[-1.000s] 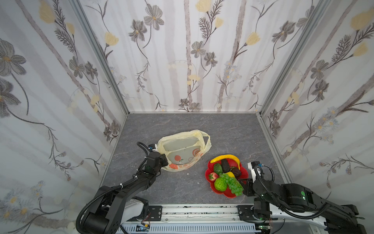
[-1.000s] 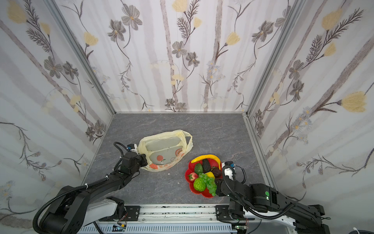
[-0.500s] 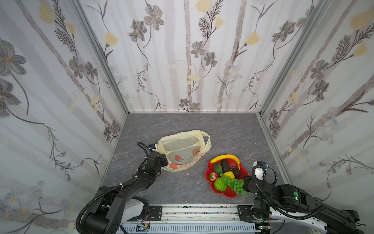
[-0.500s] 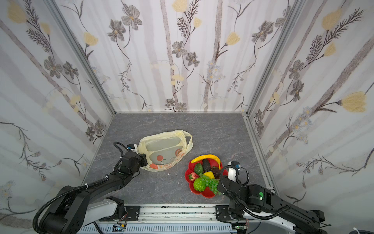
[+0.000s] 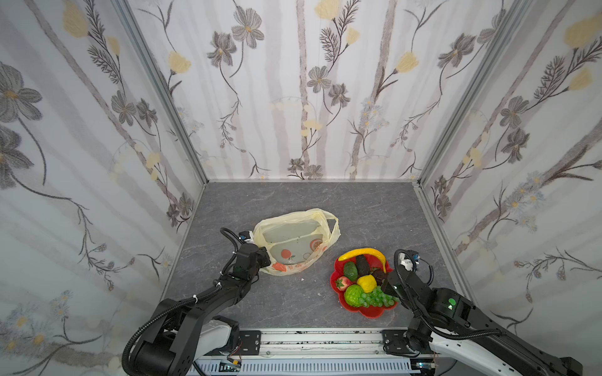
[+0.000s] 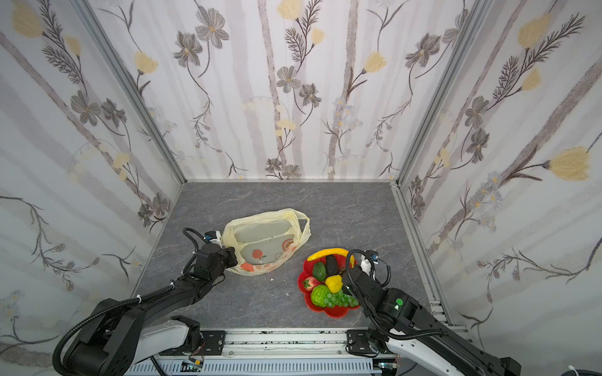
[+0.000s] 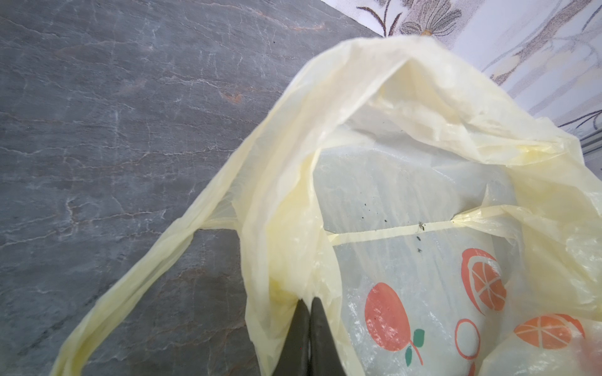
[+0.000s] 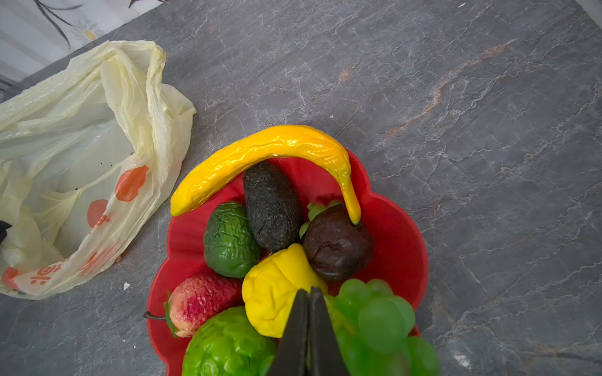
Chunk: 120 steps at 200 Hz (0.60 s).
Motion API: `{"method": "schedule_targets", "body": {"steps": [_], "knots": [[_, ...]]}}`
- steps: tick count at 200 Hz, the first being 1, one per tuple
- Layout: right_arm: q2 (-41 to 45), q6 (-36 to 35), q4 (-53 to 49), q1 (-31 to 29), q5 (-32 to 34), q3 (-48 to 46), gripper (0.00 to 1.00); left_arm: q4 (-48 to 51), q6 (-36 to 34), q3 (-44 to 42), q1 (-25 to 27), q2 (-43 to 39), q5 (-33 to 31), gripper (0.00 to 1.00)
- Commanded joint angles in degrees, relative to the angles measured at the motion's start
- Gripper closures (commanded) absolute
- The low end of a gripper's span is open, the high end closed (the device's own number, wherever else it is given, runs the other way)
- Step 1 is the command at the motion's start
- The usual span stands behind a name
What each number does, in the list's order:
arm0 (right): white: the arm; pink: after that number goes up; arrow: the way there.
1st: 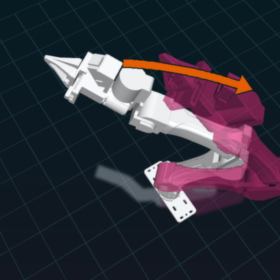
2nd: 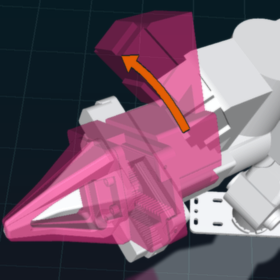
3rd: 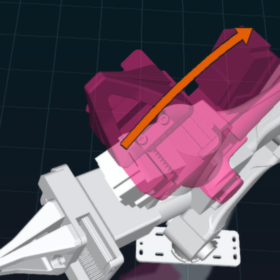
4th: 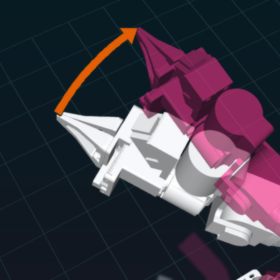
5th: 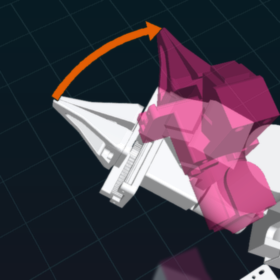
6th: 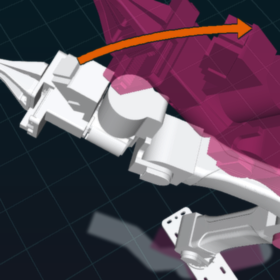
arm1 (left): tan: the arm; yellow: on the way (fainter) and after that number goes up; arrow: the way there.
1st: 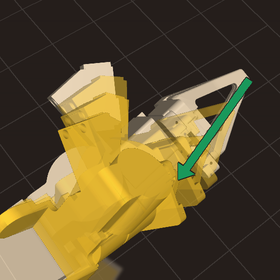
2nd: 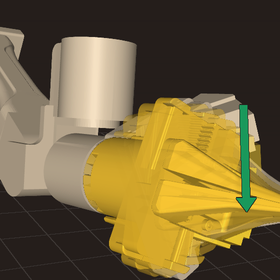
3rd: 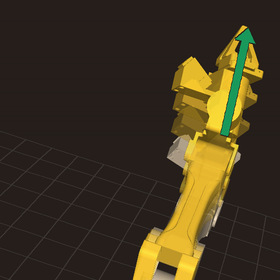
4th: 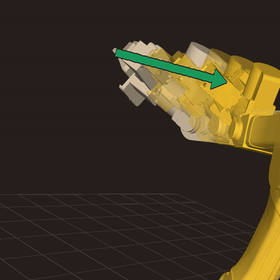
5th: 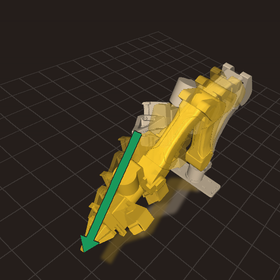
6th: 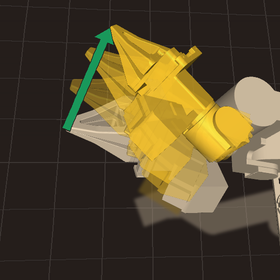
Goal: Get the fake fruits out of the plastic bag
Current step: 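Lower the grapes onto the fruits in the red plate and open the right gripper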
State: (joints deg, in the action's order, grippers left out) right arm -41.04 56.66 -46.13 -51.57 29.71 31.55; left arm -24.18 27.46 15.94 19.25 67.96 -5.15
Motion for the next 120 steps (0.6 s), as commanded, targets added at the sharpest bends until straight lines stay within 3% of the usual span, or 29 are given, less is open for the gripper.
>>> {"method": "schedule_targets", "body": {"steps": [1,66,103,120], "knots": [[-0.95,-2.9,6.14,1.56,-2.35,-1.15,1.0,-1.65,0.39,0.37,-0.08,-0.11,-0.56,1.0],[-3.76,-8.33,14.01,9.3,-8.06,-4.45,1.0,-1.62,0.36,0.63,-0.08,0.46,-0.39,1.0],[-6.89,-9.77,17.24,10.06,-9.75,-4.54,1.0,-1.74,0.29,0.58,-0.08,0.59,-0.22,1.0],[-7.82,-10.11,17.76,10.15,-10.11,-4.07,0.78,-1.74,0.27,0.59,-0.05,0.5,-0.21,1.0]]}}
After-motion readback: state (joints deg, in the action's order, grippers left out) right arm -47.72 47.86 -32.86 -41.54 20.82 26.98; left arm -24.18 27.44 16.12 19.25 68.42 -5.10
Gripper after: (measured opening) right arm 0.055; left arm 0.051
